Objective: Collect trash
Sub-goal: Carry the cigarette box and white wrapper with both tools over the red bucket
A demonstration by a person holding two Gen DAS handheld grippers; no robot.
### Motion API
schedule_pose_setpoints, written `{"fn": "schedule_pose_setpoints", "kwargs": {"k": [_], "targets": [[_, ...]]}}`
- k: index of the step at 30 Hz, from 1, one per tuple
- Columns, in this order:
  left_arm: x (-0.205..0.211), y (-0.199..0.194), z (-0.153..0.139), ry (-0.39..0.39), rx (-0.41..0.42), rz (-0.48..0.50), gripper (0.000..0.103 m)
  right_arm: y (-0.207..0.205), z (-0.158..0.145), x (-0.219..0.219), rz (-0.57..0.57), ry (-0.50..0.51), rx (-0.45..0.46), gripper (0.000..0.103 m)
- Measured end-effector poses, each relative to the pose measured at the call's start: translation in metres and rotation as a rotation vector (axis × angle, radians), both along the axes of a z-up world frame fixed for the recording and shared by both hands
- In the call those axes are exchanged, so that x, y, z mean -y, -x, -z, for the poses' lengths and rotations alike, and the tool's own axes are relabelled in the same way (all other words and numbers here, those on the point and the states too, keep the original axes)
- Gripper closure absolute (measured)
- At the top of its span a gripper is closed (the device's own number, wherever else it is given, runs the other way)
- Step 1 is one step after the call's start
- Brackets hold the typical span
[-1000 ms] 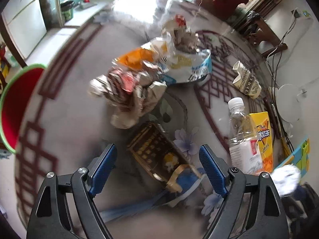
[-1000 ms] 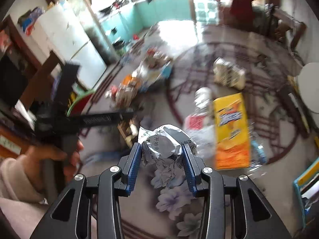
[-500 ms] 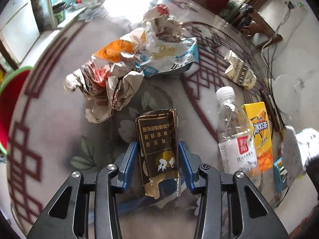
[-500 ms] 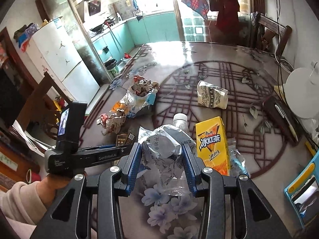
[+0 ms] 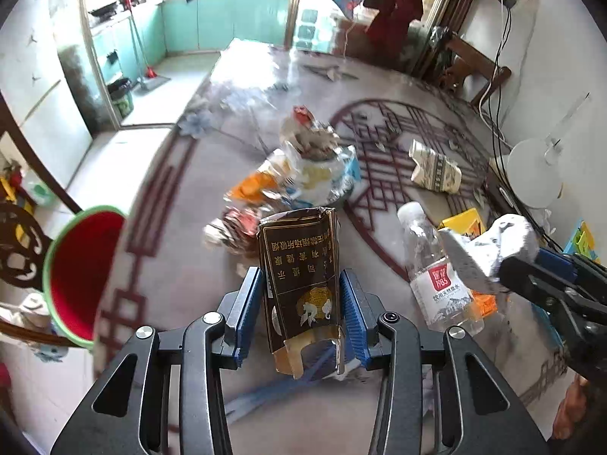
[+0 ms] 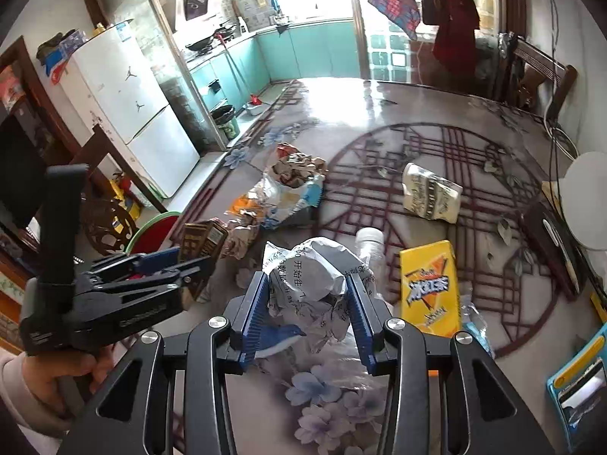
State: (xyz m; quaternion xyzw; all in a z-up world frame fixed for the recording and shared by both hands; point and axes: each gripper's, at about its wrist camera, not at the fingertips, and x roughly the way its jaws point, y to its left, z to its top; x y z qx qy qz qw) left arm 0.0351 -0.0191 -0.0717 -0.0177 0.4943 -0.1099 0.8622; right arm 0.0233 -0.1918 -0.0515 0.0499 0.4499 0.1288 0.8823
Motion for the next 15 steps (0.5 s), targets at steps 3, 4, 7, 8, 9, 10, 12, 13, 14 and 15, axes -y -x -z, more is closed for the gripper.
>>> {"fn": "schedule_pose_setpoints", "kwargs": {"k": [3, 4, 7, 8, 9, 10, 12, 13, 14, 15], "targets": [[-0.009, 0.0, -0.007, -0.01, 0.027, -0.014, 0.063, -0.004, -0.002, -0.011, -0.019, 0.005, 0.004, 0.064], [-0.012, 0.0, -0.009, -0.01, 0.035, -0.019, 0.063, -0.005, -0.002, -0.014, -0.024, 0.007, 0.006, 0.063], [-0.025, 0.0, -0.015, -0.006, 0.055, -0.036, 0.063, -0.009, -0.004, -0.028, -0.043, 0.015, 0.011, 0.063], [-0.029, 0.0, -0.017, -0.003, 0.058, -0.039, 0.063, -0.009, -0.005, -0.034, -0.048, 0.017, 0.014, 0.063], [-0.034, 0.0, -0.019, 0.0, 0.063, -0.043, 0.063, -0.01, -0.006, -0.038, -0.051, 0.018, 0.015, 0.063], [-0.038, 0.0, -0.02, 0.002, 0.067, -0.044, 0.063, -0.011, -0.007, -0.043, -0.053, 0.018, 0.016, 0.063], [-0.046, 0.0, -0.023, 0.004, 0.075, -0.046, 0.063, -0.012, -0.009, -0.053, -0.058, 0.019, 0.019, 0.063], [-0.051, -0.001, -0.024, 0.004, 0.079, -0.047, 0.063, -0.012, -0.01, -0.059, -0.059, 0.02, 0.021, 0.063], [-0.056, -0.002, -0.025, 0.007, 0.081, -0.048, 0.063, -0.013, -0.011, -0.065, -0.059, 0.022, 0.024, 0.063], [-0.061, -0.003, -0.025, 0.01, 0.082, -0.049, 0.063, -0.013, -0.013, -0.069, -0.059, 0.022, 0.026, 0.063]]}}
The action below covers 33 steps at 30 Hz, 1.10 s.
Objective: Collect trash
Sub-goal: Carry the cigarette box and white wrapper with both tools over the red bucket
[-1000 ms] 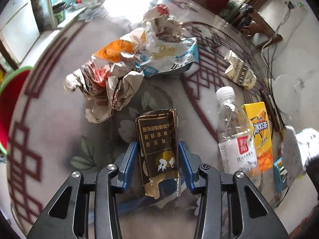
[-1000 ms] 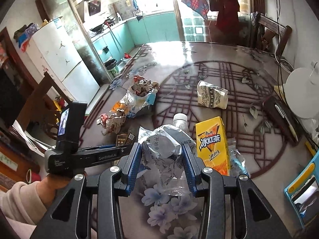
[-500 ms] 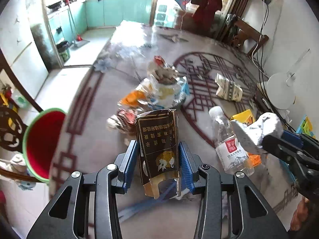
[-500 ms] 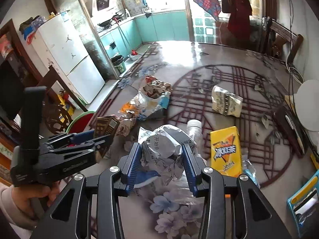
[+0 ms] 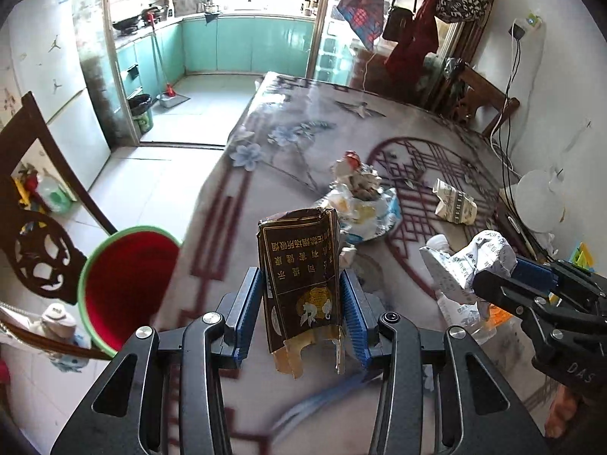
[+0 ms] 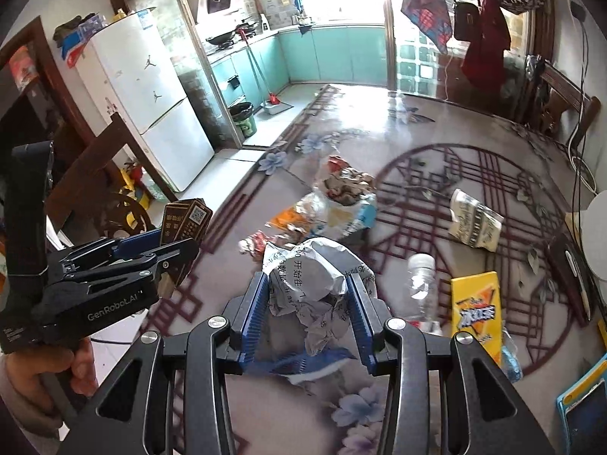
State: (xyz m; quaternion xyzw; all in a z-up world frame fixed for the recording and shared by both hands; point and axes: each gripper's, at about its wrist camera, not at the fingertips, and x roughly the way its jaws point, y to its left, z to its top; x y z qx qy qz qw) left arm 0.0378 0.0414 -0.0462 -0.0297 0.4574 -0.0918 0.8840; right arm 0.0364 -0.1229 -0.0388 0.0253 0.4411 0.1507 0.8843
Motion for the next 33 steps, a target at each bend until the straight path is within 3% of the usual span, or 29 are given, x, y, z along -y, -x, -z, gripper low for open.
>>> {"fn": "schedule_pose_setpoints", "kwargs": {"k": [16, 33], "targets": [[-0.08, -0.01, -0.005, -0.001, 0.026, 0.005, 0.062, -0.006, -0.012, -0.1, -0.005, 0.01, 0.022, 0.063], [-0.195, -0.032, 0.025, -0.003, -0.026, -0.089, 0.061, -0.038, 0.006, -0.216, -0.058, -0.018, -0.021, 0.063]]}}
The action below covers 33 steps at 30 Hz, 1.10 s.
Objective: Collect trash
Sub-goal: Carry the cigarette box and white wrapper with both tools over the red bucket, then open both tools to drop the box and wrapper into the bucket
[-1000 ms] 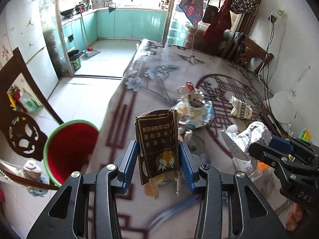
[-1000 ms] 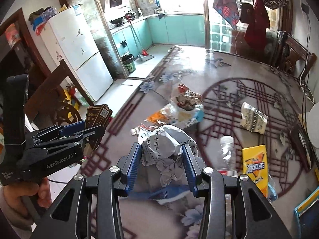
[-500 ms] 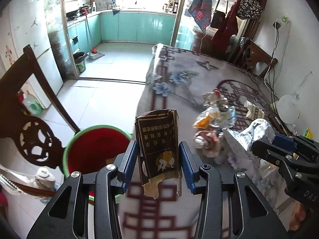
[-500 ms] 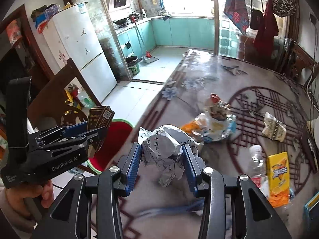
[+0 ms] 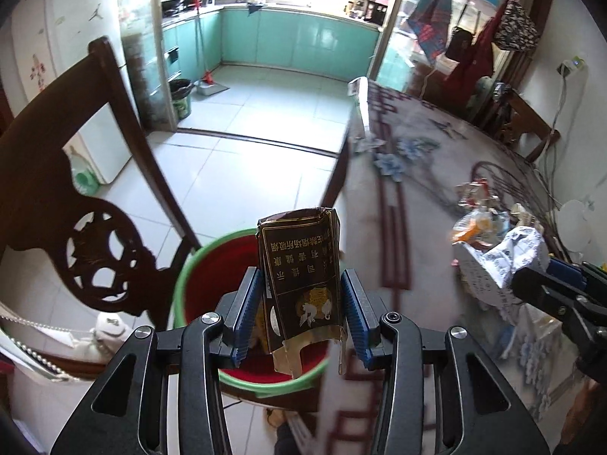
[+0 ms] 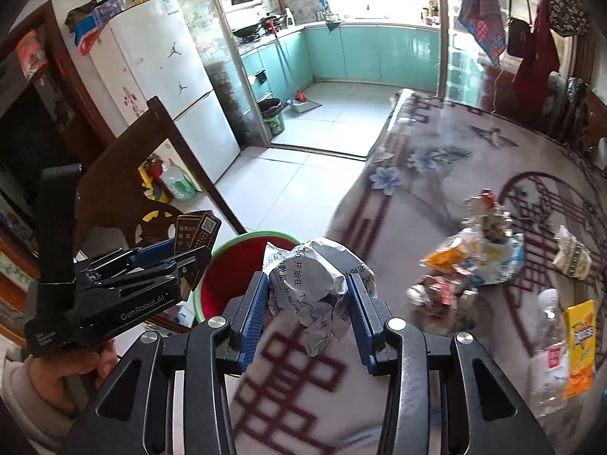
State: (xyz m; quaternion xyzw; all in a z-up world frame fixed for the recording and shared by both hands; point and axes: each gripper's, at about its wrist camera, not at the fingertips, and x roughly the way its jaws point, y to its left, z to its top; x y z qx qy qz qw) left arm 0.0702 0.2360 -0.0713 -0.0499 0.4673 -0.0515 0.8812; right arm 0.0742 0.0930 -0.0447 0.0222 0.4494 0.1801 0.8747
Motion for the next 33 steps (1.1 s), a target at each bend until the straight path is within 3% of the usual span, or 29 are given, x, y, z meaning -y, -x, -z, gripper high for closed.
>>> {"fn": "schedule_pose_setpoints", "kwargs": {"k": [8, 16, 33], "targets": [[-0.036, -0.011, 0.034, -0.039, -0.085, -0.032, 0.061, -0.027, 0.026, -0.044, -0.058, -0.002, -0.053, 0.063], [-0.052, -0.02, 0.058, -0.016, -0.156, -0.039, 0.061, -0.045, 0.045, -0.07, -0.082, 0.023, -0.085, 0.063], [-0.061, -0.034, 0.071, -0.027, -0.178, -0.037, 0.061, -0.058, 0.055, -0.078, -0.076, 0.025, -0.086, 0.061]]}}
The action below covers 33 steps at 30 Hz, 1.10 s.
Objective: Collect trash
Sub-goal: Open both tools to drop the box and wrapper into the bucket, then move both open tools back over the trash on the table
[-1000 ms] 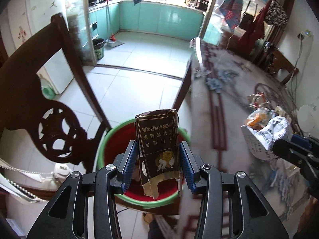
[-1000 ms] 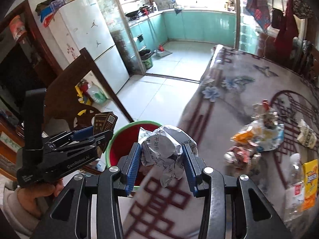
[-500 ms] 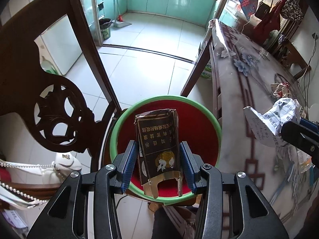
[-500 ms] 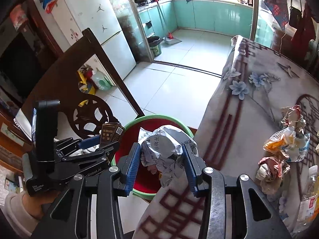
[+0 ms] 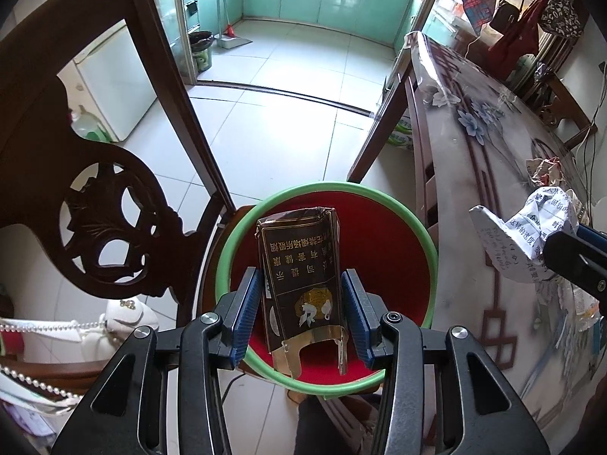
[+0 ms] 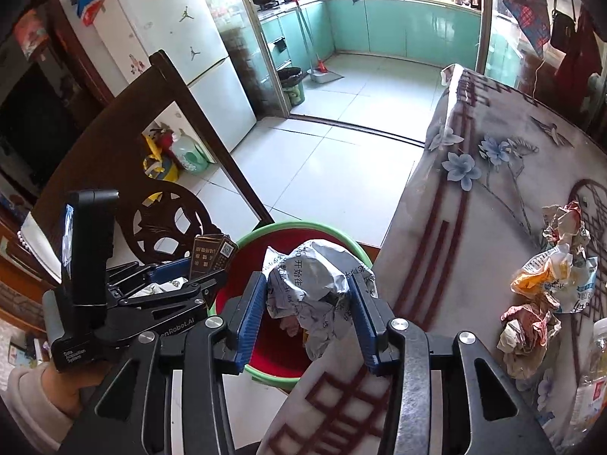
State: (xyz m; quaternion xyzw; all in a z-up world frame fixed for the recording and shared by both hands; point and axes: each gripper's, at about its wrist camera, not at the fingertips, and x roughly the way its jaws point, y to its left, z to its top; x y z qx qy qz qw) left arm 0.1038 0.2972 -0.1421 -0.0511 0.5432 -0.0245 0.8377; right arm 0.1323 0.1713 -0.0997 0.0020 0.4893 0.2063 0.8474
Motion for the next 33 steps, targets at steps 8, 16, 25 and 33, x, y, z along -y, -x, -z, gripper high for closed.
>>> {"fn": "schedule_pose_setpoints", "kwargs": {"k": [8, 16, 25, 33], "targets": [[-0.003, 0.0, -0.004, -0.007, 0.021, -0.027, 0.037, -0.002, -0.004, 0.009, 0.032, -0.032, 0.016, 0.052], [0.012, 0.002, -0.013, -0.002, 0.037, -0.018, 0.033, 0.016, -0.02, 0.044, 0.096, -0.052, 0.048, 0.05], [0.067, 0.007, -0.027, -0.008, 0.058, 0.085, 0.029, 0.051, -0.027, 0.151, 0.261, 0.006, 0.04, 0.049], [0.132, 0.02, -0.036, -0.002, 0.059, 0.101, 0.027, 0.066, -0.029, 0.263, 0.367, 0.05, 0.032, 0.049]]}}
